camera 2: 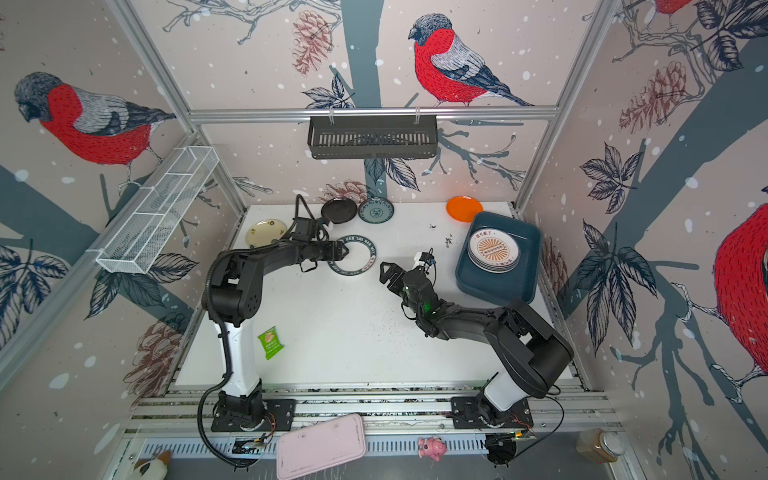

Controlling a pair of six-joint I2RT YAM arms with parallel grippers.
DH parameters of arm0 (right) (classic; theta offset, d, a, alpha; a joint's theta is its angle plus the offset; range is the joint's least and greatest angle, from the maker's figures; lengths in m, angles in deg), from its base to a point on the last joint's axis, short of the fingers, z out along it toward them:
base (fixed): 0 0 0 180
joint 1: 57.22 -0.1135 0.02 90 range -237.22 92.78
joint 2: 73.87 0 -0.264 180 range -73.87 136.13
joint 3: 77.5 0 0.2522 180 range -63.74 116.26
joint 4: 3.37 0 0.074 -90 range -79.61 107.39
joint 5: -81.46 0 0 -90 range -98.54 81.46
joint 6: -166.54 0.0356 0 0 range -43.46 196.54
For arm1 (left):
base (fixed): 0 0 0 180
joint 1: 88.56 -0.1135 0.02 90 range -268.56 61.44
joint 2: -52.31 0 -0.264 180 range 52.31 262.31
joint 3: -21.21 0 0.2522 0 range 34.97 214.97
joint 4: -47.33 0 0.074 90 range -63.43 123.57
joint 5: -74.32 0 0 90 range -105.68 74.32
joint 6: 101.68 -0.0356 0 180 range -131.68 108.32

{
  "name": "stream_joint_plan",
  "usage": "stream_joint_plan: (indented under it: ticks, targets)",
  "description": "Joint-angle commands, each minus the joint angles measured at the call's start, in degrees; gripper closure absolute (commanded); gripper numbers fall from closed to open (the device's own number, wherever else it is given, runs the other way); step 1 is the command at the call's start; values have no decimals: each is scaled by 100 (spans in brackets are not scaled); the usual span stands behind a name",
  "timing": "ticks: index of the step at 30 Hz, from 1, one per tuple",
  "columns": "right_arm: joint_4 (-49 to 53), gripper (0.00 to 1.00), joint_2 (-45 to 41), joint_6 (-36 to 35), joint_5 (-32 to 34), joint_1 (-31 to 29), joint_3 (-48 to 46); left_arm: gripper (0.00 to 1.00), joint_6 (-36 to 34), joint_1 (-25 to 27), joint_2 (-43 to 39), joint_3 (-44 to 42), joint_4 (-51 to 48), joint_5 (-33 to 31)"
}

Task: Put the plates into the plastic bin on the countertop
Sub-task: 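Lift the green-rimmed plate toward the right gripper while the right gripper reaches to it, then close the right gripper on the plate rim while the left gripper opens and draws back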

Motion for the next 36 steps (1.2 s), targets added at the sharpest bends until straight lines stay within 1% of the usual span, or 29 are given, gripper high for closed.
stream_joint_plan:
  ticks: [1, 3, 5, 8, 11, 14, 18, 22, 24, 28, 36]
  targets:
    - [610, 4, -93, -177, 177, 127, 44, 14, -204, 441, 2, 185, -1175, -54]
    - [777, 4, -86, -184, 205, 239, 68, 14, 90, 470, -105, 197, -1249, 77]
    - [951, 4, -46, -195, 209, 357, 109, 15, 346, 460, -400, 103, -1246, 148]
    - [1023, 5, 74, -228, 133, 526, 157, 14, 765, 456, -1060, 30, -1526, -156]
    - [1088, 6, 275, -362, -42, 641, 320, 13, 991, 437, -1885, -366, -1754, -4]
    - [1337, 8, 488, -490, -106, 689, 577, 13, 1137, 409, -3057, -1164, -1563, 278]
    - [1577, 8, 690, -588, -103, 728, 820, 8, 1242, 400, -4671, -2063, -1225, 415]
    - [1864, 10, 883, -576, -89, 833, 1018, 4, 1239, 394, -6028, -2880, -606, 380]
    - [1978, 11, 942, -559, -41, 855, 1065, 4, 1156, 385, -6483, -3074, -556, 221]
    - [2064, 13, 1095, -532, 10, 889, 1195, 4, 935, 383, -6878, -3162, -736, 243]
    - [2442, 20, 1630, -496, 96, 917, 1770, 4, 913, 382, -7147, -3523, -571, 183]
